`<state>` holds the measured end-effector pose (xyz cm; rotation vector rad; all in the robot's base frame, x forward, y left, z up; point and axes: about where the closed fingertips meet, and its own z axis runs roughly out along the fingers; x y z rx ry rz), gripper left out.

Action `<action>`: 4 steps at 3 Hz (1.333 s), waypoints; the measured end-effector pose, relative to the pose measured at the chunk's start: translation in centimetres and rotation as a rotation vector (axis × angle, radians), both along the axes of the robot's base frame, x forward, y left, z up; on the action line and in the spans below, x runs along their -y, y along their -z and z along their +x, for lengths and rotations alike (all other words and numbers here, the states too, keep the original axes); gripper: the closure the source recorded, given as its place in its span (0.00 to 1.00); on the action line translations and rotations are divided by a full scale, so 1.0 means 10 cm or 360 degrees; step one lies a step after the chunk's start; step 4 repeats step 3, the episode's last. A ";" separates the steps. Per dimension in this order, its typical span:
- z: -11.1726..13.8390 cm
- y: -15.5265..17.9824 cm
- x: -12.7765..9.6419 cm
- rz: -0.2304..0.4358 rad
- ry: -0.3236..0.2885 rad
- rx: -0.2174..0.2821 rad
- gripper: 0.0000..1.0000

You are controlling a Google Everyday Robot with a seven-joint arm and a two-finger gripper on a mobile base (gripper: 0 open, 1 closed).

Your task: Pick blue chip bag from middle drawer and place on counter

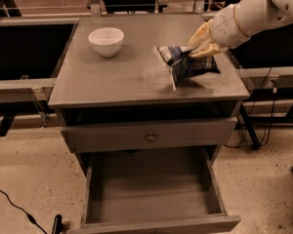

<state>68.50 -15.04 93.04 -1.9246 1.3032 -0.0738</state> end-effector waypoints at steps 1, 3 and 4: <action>-0.06 -0.16 0.07 0.0007 -0.0005 0.0034 0.05; -0.14 -0.45 0.23 0.0031 0.0048 0.0091 0.00; -0.14 -0.45 0.23 0.0031 0.0048 0.0091 0.00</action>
Offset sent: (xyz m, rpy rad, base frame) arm -0.0272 -0.0490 0.0843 0.0360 -0.1074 -0.0808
